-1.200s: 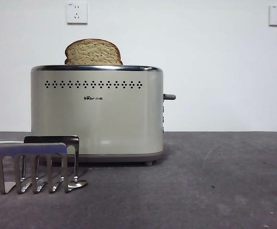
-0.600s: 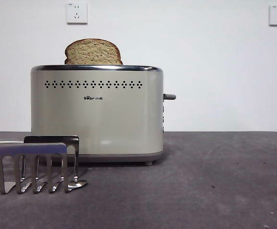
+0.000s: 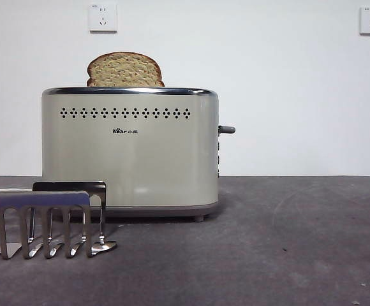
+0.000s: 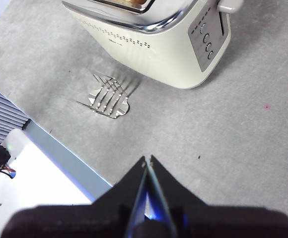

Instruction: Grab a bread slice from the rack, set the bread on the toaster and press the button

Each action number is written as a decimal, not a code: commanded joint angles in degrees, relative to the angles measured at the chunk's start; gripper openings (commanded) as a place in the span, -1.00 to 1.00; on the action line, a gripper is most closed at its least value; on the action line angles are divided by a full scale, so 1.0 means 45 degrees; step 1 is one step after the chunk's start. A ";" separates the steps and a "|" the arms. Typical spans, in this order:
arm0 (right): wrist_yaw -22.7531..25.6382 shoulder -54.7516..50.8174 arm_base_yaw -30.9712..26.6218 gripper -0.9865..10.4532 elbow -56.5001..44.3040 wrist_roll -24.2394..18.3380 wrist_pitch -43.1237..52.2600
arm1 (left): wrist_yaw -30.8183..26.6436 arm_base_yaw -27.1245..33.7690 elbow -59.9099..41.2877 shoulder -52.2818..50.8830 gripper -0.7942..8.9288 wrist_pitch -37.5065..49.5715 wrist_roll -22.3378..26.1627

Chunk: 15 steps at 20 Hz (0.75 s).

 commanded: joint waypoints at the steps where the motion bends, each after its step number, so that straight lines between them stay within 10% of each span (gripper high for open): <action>1: 0.0005 -0.0024 0.0029 -0.83 -0.0107 -0.0102 0.0063 | 0.0835 0.1384 -0.1175 -0.1234 -0.84 0.2628 0.0185; 15: 0.0005 -0.0024 0.0029 -0.83 -0.0107 -0.0102 0.0063 | -0.0641 0.4920 -1.6908 -1.0996 -0.84 1.0584 -0.1472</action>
